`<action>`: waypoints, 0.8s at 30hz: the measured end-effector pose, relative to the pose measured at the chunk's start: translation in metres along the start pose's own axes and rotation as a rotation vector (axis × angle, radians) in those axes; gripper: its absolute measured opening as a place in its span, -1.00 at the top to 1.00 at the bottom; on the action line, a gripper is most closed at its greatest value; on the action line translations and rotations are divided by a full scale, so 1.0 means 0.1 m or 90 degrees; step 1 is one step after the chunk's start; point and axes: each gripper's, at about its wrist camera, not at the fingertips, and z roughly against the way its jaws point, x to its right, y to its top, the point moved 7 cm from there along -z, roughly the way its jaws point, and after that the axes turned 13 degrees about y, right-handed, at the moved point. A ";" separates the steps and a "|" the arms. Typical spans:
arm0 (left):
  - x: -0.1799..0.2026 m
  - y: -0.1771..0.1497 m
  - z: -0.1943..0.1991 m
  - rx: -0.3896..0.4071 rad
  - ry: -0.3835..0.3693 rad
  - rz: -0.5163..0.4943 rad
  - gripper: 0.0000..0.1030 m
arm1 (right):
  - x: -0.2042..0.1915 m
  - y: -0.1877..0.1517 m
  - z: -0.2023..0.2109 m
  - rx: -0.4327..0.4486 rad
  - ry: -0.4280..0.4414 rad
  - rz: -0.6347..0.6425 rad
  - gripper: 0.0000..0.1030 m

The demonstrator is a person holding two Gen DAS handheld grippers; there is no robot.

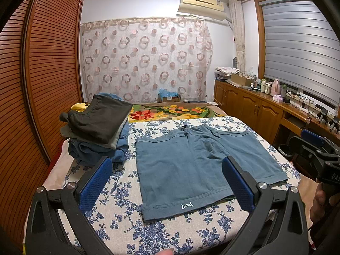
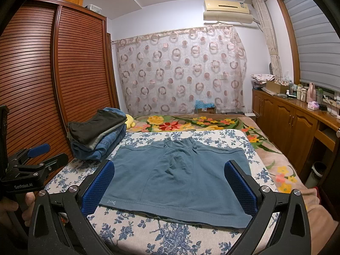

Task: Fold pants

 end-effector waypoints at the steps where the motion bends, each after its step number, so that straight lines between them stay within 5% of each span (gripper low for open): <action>1: 0.00 0.00 0.00 0.000 0.000 0.000 -1.00 | 0.00 0.00 0.00 0.000 -0.001 0.000 -1.00; 24: -0.04 -0.20 -0.27 -0.064 -0.008 0.001 -1.00 | 0.16 -0.06 -0.09 -0.033 -0.002 0.001 -1.00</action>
